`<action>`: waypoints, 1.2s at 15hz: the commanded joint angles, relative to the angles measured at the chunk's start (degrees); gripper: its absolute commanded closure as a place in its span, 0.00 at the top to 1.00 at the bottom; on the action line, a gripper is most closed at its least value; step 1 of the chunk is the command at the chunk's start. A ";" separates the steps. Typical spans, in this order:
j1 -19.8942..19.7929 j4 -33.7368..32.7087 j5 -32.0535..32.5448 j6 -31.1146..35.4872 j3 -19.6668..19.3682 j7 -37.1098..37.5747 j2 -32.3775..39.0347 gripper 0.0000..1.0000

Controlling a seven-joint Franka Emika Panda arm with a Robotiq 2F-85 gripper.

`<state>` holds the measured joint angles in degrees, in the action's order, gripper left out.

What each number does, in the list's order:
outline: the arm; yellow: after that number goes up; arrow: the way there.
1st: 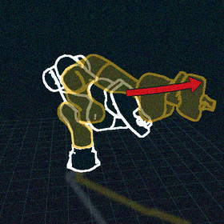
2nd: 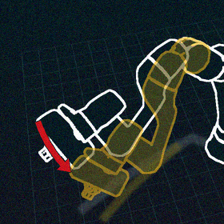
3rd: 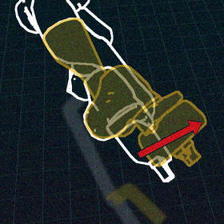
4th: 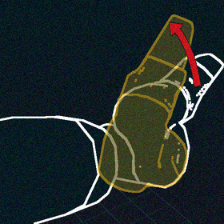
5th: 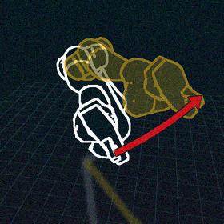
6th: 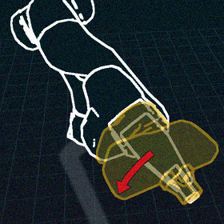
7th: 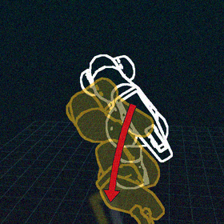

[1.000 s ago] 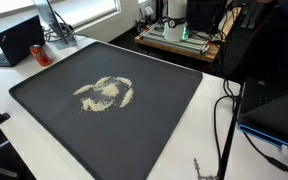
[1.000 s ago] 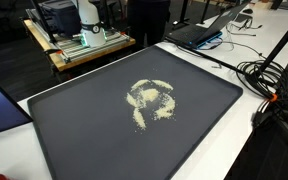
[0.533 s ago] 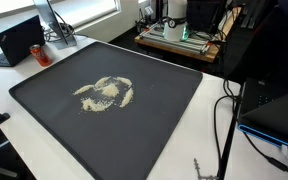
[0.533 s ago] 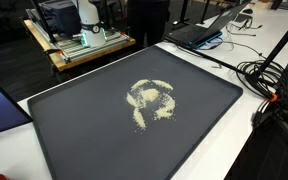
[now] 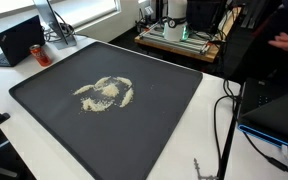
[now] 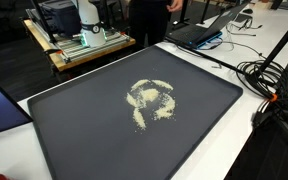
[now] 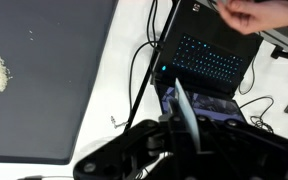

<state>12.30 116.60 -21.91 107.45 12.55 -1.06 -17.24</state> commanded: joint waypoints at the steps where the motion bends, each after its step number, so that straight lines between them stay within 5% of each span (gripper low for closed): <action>1: -1.75 0.58 3.27 -1.02 -0.19 8.79 -0.77 0.01; 7: -7.03 5.91 16.37 -1.38 -1.49 17.29 -3.60 0.01; 14: -5.62 4.16 13.62 -0.55 -1.89 14.89 -1.09 0.01; 18: -8.24 5.00 22.14 5.68 -1.32 18.34 3.57 0.01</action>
<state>6.03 121.23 -5.71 108.39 11.03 14.30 -17.50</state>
